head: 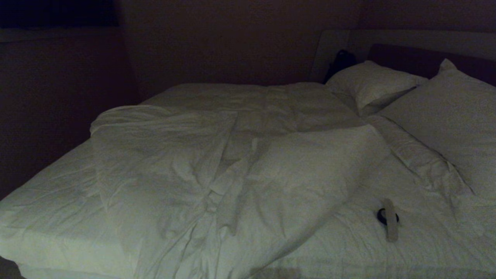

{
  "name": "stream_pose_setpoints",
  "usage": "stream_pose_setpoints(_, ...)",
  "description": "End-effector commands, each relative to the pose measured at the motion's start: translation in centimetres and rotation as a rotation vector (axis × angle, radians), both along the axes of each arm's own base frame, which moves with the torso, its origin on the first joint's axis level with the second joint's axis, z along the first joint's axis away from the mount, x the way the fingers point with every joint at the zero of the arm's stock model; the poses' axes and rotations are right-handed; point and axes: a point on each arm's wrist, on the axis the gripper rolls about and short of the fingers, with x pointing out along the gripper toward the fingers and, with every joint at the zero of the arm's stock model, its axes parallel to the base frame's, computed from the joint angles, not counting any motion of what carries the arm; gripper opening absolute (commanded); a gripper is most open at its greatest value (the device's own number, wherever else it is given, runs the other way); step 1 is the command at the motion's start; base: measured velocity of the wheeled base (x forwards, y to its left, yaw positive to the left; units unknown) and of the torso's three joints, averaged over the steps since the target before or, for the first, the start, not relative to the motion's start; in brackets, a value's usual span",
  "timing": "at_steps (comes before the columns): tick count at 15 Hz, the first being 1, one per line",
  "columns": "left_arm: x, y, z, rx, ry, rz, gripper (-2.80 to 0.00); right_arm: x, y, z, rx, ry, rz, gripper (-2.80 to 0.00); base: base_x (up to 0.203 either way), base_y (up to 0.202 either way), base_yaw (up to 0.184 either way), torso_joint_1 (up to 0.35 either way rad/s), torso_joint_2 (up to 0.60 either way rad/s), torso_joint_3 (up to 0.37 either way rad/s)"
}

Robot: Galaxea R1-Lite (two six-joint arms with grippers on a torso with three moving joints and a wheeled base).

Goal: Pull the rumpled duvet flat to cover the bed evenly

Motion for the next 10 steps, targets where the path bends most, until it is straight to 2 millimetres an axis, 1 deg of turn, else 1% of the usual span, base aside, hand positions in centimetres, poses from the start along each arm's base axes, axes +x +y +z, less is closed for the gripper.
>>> stream_pose_setpoints(1, 0.00, 0.00, 0.00, 0.000, 0.001, -0.001, -2.80, 0.00, 0.00, 0.00, 0.000, -0.001, 0.000, -2.80, 0.000, 0.000, 0.000, 0.000, 0.00, 0.000)
stream_pose_setpoints(10, 0.00, 0.00, 0.00, 0.000, 0.001, -0.001, -2.80, 0.00, 0.00, 0.00, 0.000, -0.001, 0.000, -2.80, 0.000, 0.000, 0.000, 0.000, 0.00, 0.000)
